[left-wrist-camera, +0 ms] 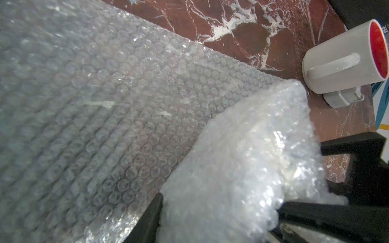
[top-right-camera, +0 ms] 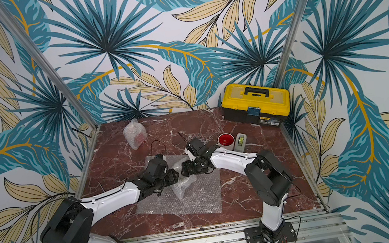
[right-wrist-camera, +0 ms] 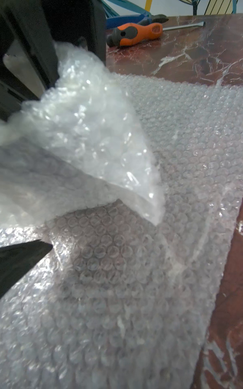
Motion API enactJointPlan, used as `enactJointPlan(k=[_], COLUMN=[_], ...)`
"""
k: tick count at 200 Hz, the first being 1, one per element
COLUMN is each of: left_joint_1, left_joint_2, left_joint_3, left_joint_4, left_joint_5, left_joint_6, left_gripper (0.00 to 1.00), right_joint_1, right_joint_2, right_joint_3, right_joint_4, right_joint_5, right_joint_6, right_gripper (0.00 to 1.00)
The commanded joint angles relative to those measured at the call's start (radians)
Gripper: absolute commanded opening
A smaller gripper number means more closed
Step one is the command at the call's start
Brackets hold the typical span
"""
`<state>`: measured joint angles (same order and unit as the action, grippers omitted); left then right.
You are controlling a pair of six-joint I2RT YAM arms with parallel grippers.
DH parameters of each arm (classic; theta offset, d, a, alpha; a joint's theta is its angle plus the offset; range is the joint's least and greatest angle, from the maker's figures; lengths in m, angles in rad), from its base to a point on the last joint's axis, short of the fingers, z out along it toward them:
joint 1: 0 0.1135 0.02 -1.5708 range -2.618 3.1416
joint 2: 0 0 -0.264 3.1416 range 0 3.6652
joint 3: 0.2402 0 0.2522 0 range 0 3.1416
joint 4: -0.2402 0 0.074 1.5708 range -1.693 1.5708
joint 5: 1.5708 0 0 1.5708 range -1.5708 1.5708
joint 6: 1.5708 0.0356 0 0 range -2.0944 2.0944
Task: Wrap mugs in bubble wrap
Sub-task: Stick the tape on the bubble wrap.
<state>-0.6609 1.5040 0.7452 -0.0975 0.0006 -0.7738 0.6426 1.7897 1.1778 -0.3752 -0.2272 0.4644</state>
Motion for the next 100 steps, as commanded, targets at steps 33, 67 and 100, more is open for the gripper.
enactJointPlan(k=[33, 67, 100], left_joint_1=[-0.009, -0.008, -0.008], left_joint_2=[0.025, -0.026, -0.178], left_joint_3=[0.011, 0.014, 0.030], left_joint_4=[-0.061, -0.070, -0.172], left_joint_5=[0.004, 0.020, -0.050], left_joint_6=[0.016, -0.008, -0.032], left_gripper=[0.48, 0.53, 0.71], right_joint_1=[0.002, 0.004, 0.002], right_joint_2=[0.036, 0.028, -0.113], right_joint_3=[0.017, 0.037, 0.000], right_joint_4=[-0.122, -0.139, -0.036], right_joint_5=[0.176, 0.114, 0.053], right_joint_6=[0.028, 0.006, 0.003], right_gripper=[0.67, 0.70, 0.74])
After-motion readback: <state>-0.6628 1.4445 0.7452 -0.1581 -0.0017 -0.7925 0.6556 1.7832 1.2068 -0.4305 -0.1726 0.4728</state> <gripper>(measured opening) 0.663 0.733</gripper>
